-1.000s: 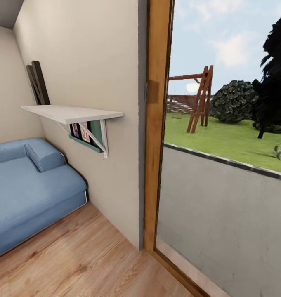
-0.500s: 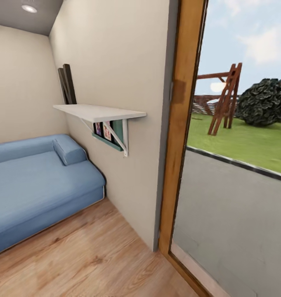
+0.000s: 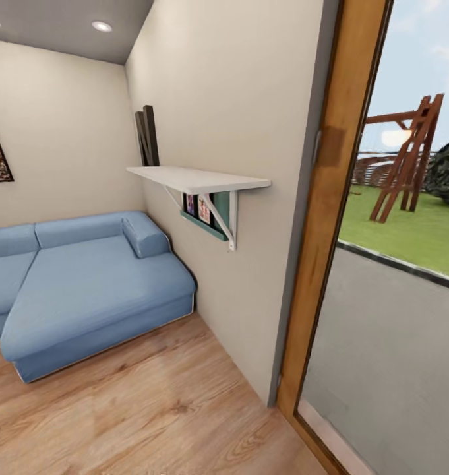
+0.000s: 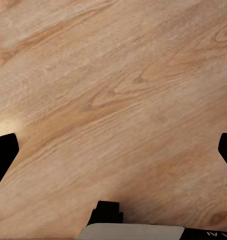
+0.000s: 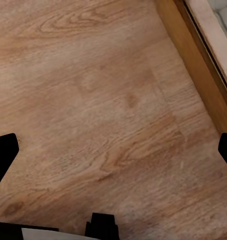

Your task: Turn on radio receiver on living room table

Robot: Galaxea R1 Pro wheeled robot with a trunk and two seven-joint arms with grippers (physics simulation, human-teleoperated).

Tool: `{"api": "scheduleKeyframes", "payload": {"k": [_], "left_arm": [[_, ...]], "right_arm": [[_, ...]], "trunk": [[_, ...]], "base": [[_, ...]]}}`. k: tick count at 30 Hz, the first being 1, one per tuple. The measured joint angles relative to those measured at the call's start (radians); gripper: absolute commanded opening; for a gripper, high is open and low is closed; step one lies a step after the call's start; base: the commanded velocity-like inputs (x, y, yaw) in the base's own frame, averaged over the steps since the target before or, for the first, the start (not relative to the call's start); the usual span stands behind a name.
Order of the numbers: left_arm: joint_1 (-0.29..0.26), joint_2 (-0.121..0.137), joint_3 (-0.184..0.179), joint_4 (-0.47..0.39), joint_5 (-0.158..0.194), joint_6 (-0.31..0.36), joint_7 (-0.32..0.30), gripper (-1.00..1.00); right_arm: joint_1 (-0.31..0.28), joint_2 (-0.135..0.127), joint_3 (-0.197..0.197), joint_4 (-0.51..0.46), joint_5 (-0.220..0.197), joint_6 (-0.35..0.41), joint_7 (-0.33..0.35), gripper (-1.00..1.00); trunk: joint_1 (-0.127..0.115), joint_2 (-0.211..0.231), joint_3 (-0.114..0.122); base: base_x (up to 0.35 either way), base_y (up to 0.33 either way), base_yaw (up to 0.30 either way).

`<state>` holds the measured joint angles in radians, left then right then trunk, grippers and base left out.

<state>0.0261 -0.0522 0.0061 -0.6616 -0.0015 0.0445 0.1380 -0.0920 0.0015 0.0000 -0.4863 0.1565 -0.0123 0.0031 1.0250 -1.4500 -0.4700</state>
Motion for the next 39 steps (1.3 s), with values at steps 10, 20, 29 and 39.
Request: {"api": "scheduleKeyframes", "payload": {"k": [10,20,29,39], "left_arm": [[0.0,0.0,0.0,0.0,0.0,0.0,0.0,1.0],[0.0,0.013,0.001,0.0,0.002,-0.019,0.0,1.0],[0.0,0.023,0.009,0.0,0.002,-0.054,0.0,1.0],[0.0,0.024,0.032,0.0,0.003,-0.095,0.003,1.0]], "right_arm": [[0.0,0.0,0.0,0.0,0.0,0.0,0.0,1.0],[0.0,0.0,0.0,0.0,0.0,0.0,0.0,1.0],[0.0,0.0,0.0,0.0,0.0,0.0,0.0,1.0],[0.0,0.0,0.0,0.0,0.0,0.0,0.0,1.0]], "trunk": [[0.0,0.0,0.0],[0.0,0.0,0.0],[0.0,0.0,0.0],[0.0,0.0,0.0]], "base": [[0.0,0.0,0.3],[0.0,0.0,0.3],[0.0,0.0,0.3],[0.014,0.0,0.3]]}}
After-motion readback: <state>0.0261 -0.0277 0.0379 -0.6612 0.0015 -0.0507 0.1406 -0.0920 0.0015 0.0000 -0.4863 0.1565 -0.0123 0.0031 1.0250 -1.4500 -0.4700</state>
